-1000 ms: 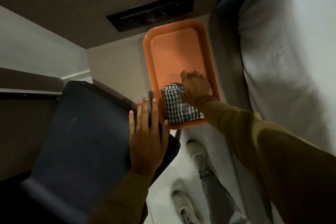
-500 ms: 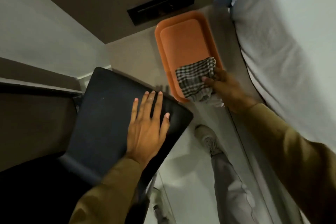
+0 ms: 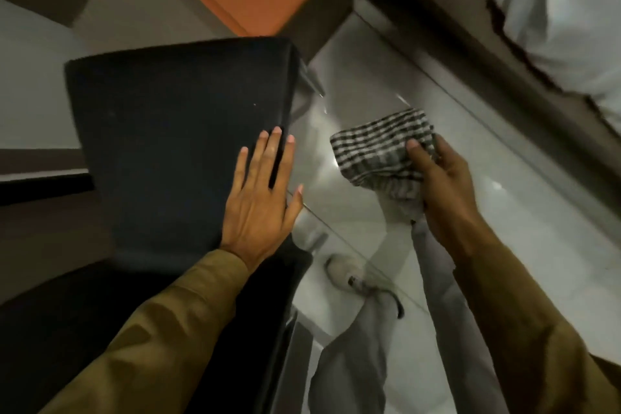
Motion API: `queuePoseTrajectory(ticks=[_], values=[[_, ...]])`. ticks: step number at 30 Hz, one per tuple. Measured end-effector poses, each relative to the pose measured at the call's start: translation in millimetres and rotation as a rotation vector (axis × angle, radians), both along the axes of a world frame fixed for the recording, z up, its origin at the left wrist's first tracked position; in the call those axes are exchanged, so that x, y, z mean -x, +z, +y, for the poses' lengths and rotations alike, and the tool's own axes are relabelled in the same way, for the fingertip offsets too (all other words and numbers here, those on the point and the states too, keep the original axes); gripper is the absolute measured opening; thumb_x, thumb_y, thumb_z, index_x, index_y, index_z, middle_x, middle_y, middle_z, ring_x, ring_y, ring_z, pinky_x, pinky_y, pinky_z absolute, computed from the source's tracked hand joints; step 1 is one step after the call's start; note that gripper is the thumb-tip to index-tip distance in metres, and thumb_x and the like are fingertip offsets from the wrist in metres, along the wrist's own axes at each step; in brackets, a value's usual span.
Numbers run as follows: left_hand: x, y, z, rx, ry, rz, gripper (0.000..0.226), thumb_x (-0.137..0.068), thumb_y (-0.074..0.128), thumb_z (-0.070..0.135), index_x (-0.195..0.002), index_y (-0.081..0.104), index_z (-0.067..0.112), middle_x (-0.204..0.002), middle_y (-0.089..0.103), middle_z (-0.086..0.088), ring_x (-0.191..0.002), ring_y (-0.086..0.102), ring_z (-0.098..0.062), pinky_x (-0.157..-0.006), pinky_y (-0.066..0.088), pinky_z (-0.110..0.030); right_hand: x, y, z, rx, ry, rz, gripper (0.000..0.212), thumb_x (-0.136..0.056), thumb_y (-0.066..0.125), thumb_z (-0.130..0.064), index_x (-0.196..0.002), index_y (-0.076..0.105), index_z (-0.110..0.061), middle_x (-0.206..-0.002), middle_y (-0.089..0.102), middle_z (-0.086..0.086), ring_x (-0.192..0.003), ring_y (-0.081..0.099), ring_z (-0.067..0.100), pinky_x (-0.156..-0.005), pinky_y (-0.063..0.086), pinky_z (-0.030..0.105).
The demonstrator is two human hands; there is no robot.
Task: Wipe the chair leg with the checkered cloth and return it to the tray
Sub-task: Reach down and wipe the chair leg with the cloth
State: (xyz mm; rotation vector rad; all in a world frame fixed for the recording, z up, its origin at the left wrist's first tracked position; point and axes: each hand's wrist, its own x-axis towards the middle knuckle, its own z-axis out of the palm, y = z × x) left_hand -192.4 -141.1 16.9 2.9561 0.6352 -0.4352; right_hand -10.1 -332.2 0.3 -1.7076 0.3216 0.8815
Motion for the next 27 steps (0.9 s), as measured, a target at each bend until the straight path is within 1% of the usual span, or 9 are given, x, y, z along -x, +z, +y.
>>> queuePoseTrajectory(ticks=[4, 8, 10, 12, 15, 18, 21, 25, 27], values=[[6, -30, -17, -0.006, -0.076, 0.014, 0.075, -0.11, 0.041, 0.042, -0.174, 0.016, 0.011, -0.183, 0.01, -0.018, -0.17, 0.012, -0.036, -0.138, 0.011, -0.057, 59, -35, -61, 0.148, 0.047, -0.016, 0.028, -0.111, 0.057, -0.009, -0.138, 0.065, -0.01, -0.133, 0.077, 0.016, -0.125, 0.074, 0.035, -0.11, 0.061, 0.056], [10, -56, -22, -0.05, -0.105, 0.036, 0.074, -0.111, 0.037, 0.044, -0.174, 0.016, 0.011, -0.182, 0.006, -0.021, -0.17, 0.008, -0.038, -0.138, 0.009, -0.059, 108, -53, -93, 0.262, 0.145, -0.018, 0.042, -0.112, 0.056, -0.01, -0.154, 0.055, -0.01, -0.147, 0.069, 0.013, -0.135, 0.067, 0.026, -0.115, 0.059, 0.045], [12, -67, -19, -0.068, -0.126, 0.042, 0.073, -0.111, 0.034, 0.046, -0.174, 0.015, 0.012, -0.182, 0.006, -0.021, -0.17, 0.008, -0.038, -0.137, 0.004, -0.057, 131, -60, -97, 0.263, 0.142, 0.009, 0.04, -0.112, 0.056, -0.008, -0.151, 0.056, -0.019, -0.14, 0.07, -0.001, -0.121, 0.069, -0.006, -0.098, 0.06, 0.012], [17, -76, -15, -0.099, -0.155, 0.035, 0.072, -0.112, 0.031, 0.047, -0.174, 0.016, 0.013, -0.182, 0.008, -0.02, -0.17, 0.008, -0.038, -0.136, 0.001, -0.056, 154, -66, -91, 0.234, 0.175, 0.057, 0.041, -0.112, 0.055, -0.006, -0.146, 0.052, -0.029, -0.119, 0.068, -0.017, -0.089, 0.071, -0.021, -0.071, 0.056, 0.0], [21, -87, -12, -0.145, -0.195, 0.001, 0.069, -0.114, 0.032, 0.046, -0.173, 0.021, 0.012, -0.182, 0.014, -0.019, -0.169, 0.011, -0.039, -0.137, -0.007, -0.053, 194, -76, -70, 0.154, 0.22, 0.141, 0.042, -0.112, 0.055, -0.006, -0.146, 0.055, -0.032, -0.101, 0.077, 0.015, -0.059, 0.07, 0.021, -0.055, 0.058, 0.017], [19, -94, -13, -0.159, -0.188, -0.051, 0.066, -0.113, 0.035, 0.045, -0.171, 0.031, 0.013, -0.18, 0.023, -0.018, -0.168, 0.017, -0.041, -0.136, -0.01, -0.051, 232, -79, -39, -0.01, 0.17, 0.352, 0.032, -0.113, 0.058, -0.03, -0.142, 0.07, -0.033, -0.123, 0.081, 0.0, -0.098, 0.078, 0.021, -0.089, 0.063, 0.022], [20, -101, -15, -0.175, -0.163, -0.122, 0.064, -0.111, 0.039, 0.044, -0.168, 0.039, 0.015, -0.177, 0.031, -0.017, -0.166, 0.024, -0.041, -0.137, -0.004, -0.052, 258, -85, -16, -0.121, -0.007, 0.523, 0.038, -0.106, 0.052, -0.06, -0.142, 0.064, -0.059, -0.15, 0.065, -0.033, -0.151, 0.052, -0.003, -0.131, 0.04, 0.03], [22, -107, -14, -0.168, -0.143, -0.173, 0.064, -0.111, 0.037, 0.046, -0.167, 0.041, 0.016, -0.176, 0.033, -0.016, -0.166, 0.025, -0.039, -0.137, 0.0, -0.053, 271, -124, 4, -0.168, -0.066, 0.489, 0.043, -0.099, 0.044, -0.077, -0.139, 0.058, -0.068, -0.164, 0.045, -0.038, -0.166, 0.027, -0.001, -0.138, 0.021, 0.033], [21, -108, -13, -0.181, -0.129, -0.175, 0.064, -0.111, 0.034, 0.047, -0.167, 0.04, 0.016, -0.176, 0.033, -0.016, -0.166, 0.024, -0.038, -0.137, 0.0, -0.052, 270, -154, 11, -0.162, -0.045, 0.494, 0.037, -0.107, 0.039, -0.063, -0.136, 0.062, -0.066, -0.156, 0.04, -0.051, -0.169, 0.016, 0.003, -0.139, 0.018, 0.034]])
